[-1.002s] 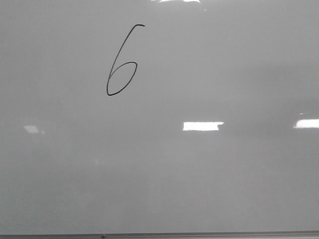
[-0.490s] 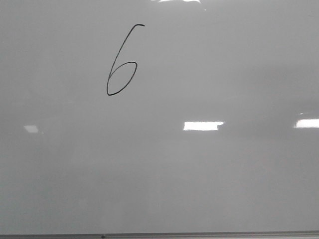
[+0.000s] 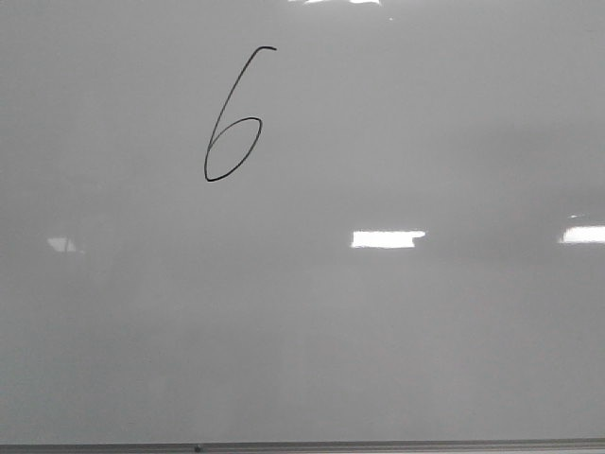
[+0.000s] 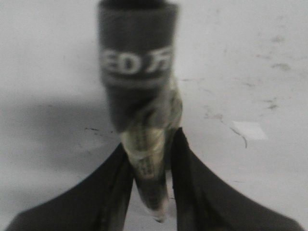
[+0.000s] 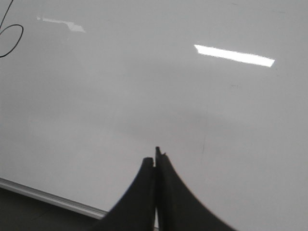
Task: Write number 6 on whiteboard
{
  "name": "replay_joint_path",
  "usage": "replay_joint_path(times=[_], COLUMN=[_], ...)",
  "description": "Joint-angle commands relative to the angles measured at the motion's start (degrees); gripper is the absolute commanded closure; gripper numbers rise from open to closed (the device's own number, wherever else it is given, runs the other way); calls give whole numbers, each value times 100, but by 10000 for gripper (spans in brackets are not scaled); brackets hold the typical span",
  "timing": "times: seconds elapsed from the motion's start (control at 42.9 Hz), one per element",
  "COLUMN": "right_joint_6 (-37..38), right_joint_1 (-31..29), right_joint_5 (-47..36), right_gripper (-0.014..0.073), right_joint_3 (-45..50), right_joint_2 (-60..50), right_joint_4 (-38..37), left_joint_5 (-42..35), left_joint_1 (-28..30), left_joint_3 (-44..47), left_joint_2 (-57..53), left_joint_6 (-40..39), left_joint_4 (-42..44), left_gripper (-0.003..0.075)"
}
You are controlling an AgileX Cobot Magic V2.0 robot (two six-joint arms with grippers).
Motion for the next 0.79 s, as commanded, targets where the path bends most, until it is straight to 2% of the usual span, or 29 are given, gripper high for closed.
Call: replay_joint_path(times=[0.0,0.21,0.303,0.443,0.629,0.769], right_joint_6=[8,8,8,8,8,8], right_joint_1=[-27,-27,-27,-27,-27,-27], right_joint_5=[-464,-483,-487,-487,-565,-634], right_gripper=[659,659,659,659,659,659], right_joint_3=[-159,-159,-159,-159,-159,-159], right_joint_2=[32,32,32,32,32,32], right_joint_4=[-37,-37,-37,-37,-37,-7], left_joint_5=[-391,-239,-183,59,757,1364], left_joint_1=[-37,-37,-37,-37,-37,-37], left_joint_3=[-203,-203,-203,-203,-203,-166], left_joint_2=[-129,-129,-139,-361,-1400,-2359], left_joint_6=[-55,-55,-55,-35,-33,-23], left_joint_4=[-34,-34,-34,38,317,361], left_gripper=[448,302,274,271,276,335])
